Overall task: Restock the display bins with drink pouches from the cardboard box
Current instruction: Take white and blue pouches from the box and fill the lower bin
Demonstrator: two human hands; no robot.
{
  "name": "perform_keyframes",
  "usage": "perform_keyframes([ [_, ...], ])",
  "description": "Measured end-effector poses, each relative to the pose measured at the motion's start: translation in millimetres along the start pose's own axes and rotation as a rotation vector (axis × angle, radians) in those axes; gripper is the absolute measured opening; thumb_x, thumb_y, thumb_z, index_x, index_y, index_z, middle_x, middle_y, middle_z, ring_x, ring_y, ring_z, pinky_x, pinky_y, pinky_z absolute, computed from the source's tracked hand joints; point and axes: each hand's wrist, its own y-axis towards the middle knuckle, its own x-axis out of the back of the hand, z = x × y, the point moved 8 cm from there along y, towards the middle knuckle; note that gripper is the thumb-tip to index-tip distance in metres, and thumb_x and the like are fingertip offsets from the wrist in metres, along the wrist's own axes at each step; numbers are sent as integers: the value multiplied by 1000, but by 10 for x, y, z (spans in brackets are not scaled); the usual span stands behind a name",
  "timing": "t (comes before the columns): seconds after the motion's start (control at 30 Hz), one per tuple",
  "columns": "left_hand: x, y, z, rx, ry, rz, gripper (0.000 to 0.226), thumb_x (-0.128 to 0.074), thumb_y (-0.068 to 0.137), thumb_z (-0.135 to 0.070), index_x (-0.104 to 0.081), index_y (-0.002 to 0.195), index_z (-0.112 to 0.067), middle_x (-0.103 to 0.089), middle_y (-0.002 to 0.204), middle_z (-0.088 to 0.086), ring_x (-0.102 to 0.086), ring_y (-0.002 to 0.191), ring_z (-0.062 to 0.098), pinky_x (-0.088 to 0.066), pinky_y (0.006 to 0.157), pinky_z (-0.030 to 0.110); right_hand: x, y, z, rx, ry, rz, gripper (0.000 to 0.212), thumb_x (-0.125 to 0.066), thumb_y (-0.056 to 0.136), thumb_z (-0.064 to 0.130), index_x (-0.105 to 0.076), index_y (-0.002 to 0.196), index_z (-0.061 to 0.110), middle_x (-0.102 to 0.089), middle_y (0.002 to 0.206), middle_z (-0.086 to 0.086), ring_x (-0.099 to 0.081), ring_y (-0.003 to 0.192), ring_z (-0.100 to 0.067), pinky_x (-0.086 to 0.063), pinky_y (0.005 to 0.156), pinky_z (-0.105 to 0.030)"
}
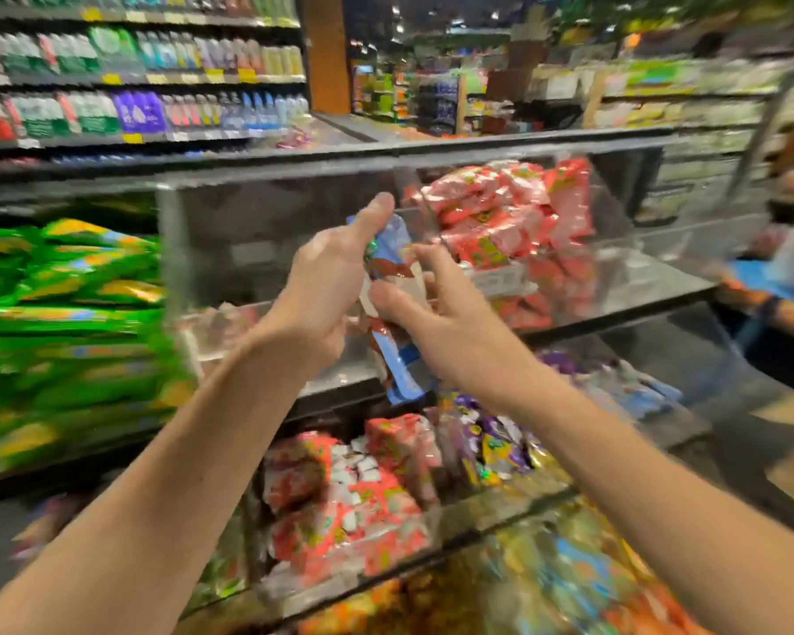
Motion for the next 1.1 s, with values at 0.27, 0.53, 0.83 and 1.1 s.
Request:
perform_keyframes([
  [0.27,-1751,-434,1264,260,-258,108,71,-40,97,-61,-78,73,-6,-73,73,13,-70,57,20,-59,56,27,1328,-878,-1425,-200,302,-346,37,-63,95,33,-47,125,19,-67,114,-1,-66,104,-13,-51,99,-41],
  [0.53,-3488,-797,2536,307,47,199,41,-52,96,-6,-60,124,-35,-74,93,-17,-68,77,3,-55,67,20,2972,-1545,-2851,-504,516,-491,75,-71,74,57,-59,117,-3,-66,95,-15,-65,84,-30,-56,77,-48],
  [0.83,-4250,-833,3226,589,-100,90,32,-68,93,-33,-62,121,-16,-75,101,10,-67,90,29,-56,79,48,3718,-1636,-3147,-375,231,-368,44,-65,89,51,-67,99,9,-71,86,-11,-66,82,-25,-54,80,-50],
  [1.1,-4081,-108,3174,385,-2,-153,19,-72,89,-17,-61,104,-11,-70,75,-2,-63,51,5,-42,42,18,4332,-1263,-3603,-559,65,-389,33,-79,74,16,-52,92,19,-62,84,-7,-60,71,-20,-51,58,-31],
])
